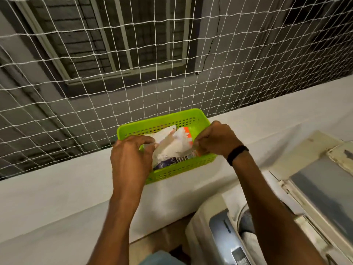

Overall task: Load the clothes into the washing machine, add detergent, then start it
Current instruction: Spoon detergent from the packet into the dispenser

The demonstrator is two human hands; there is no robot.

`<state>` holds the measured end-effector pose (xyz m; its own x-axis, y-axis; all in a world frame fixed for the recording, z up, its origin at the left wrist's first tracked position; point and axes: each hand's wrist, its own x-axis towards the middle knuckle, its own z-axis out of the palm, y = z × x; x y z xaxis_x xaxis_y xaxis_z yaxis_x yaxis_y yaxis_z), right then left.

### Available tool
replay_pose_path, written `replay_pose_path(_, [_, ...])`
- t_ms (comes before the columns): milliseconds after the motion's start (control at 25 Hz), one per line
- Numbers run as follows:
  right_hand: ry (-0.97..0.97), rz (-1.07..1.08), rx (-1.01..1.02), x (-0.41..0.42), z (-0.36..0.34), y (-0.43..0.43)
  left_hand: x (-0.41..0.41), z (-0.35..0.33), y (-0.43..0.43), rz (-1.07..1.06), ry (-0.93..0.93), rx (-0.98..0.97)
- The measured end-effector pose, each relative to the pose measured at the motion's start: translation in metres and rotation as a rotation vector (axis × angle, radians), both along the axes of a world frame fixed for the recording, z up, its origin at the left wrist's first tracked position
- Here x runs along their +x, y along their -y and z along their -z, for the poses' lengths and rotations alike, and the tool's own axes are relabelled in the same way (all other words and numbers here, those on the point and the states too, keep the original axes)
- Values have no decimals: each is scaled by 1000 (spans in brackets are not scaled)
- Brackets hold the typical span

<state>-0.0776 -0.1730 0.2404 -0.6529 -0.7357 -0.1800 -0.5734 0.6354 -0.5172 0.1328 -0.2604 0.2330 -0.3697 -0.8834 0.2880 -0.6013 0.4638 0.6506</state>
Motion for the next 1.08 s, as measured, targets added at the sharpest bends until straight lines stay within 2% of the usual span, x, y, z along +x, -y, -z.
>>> replay_pose_path(320, [310, 161, -80, -2, -4, 0, 0, 2, 1, -11, -41, 52])
replay_pose_path(440, [261, 191, -159, 1, -11, -8, 0, 4, -1, -15, -50, 55])
replay_pose_path(640, [53, 137, -247, 14, -18, -14, -2, 7, -2, -11, -45, 44])
replay_pose_path(920, [202, 249, -295, 9, -17, -21, -2, 7, -6, -14, -60, 17])
replay_pose_path(1080, [190, 231, -333, 9, -16, -24, -3, 7, -8, -11, -79, 18])
